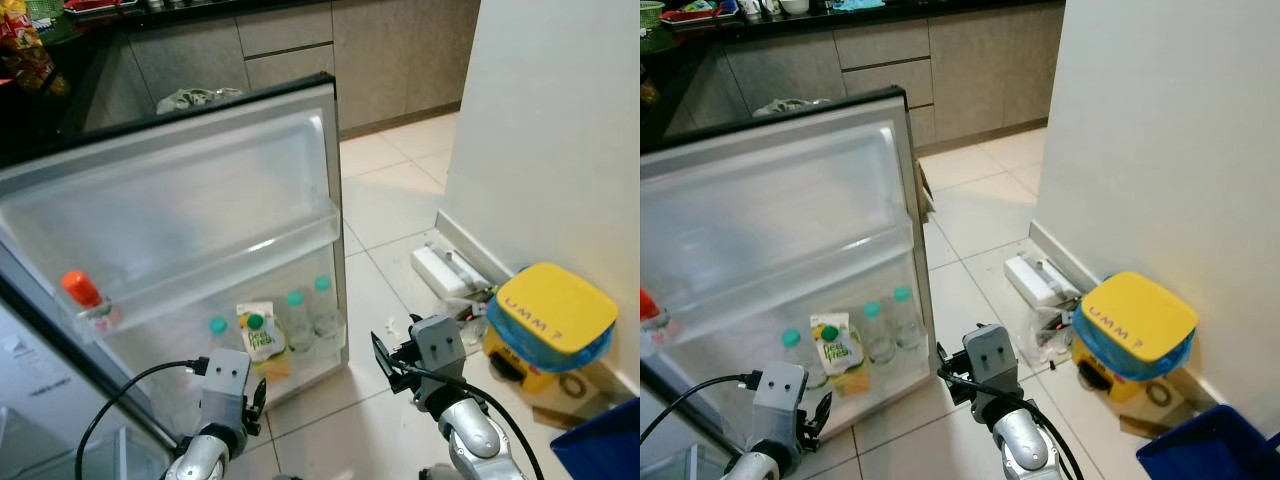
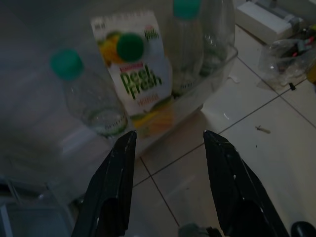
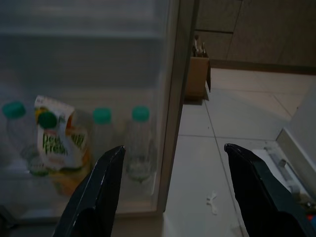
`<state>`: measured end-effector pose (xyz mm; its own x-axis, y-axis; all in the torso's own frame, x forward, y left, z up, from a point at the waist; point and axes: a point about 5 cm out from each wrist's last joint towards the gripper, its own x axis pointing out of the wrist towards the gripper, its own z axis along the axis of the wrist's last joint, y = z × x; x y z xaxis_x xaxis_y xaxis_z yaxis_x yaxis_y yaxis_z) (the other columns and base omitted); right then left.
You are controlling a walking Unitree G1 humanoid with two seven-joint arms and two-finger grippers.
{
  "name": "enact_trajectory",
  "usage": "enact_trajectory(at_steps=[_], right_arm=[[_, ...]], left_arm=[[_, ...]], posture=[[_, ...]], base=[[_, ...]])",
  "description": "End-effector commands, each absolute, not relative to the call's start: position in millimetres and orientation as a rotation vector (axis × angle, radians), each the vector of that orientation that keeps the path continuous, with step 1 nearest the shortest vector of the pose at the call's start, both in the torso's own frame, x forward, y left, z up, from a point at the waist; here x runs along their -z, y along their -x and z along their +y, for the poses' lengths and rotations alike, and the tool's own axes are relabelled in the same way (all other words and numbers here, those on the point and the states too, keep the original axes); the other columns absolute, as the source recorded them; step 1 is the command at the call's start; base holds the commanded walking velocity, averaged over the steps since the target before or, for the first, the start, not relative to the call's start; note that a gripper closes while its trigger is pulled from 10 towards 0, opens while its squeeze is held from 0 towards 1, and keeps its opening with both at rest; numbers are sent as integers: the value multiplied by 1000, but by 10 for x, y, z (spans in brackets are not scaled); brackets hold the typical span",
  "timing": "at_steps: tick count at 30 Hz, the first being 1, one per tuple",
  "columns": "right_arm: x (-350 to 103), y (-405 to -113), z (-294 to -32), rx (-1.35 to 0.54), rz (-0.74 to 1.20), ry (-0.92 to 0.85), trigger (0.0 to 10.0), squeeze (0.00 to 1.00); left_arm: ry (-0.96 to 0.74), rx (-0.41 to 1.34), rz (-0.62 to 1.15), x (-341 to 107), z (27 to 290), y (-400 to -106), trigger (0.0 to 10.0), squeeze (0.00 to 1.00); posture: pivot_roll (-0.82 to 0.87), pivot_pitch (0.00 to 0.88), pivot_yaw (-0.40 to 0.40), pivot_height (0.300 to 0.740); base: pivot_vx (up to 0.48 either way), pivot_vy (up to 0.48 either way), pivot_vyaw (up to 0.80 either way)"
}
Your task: Restocking fridge
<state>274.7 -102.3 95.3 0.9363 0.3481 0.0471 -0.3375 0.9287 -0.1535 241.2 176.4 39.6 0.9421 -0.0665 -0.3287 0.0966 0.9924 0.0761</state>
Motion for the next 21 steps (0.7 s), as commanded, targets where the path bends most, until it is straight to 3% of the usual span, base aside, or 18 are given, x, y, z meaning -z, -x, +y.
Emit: enact_trajectory(at_steps=[1, 10, 21], right_arm=[[-930, -2740, -1018, -353, -67, 140, 10000, 0], [-931, -2736, -1023, -357, -68, 141, 10000, 0], [-910, -2736, -1021, -359, -56, 159, 10000, 0]], left_arm=[[-87, 70, 344, -375, 1780, -2400, 10000, 0], [-86, 66, 346, -373, 1771, -2407, 10000, 0], [-82, 64, 342, -382, 1757, -2423, 10000, 0]], posture=[[-75, 126, 63, 702], [-77, 127, 60, 740], [-76, 128, 56, 740]], base=[[0, 0, 0], [0, 0, 0], [0, 0, 0]])
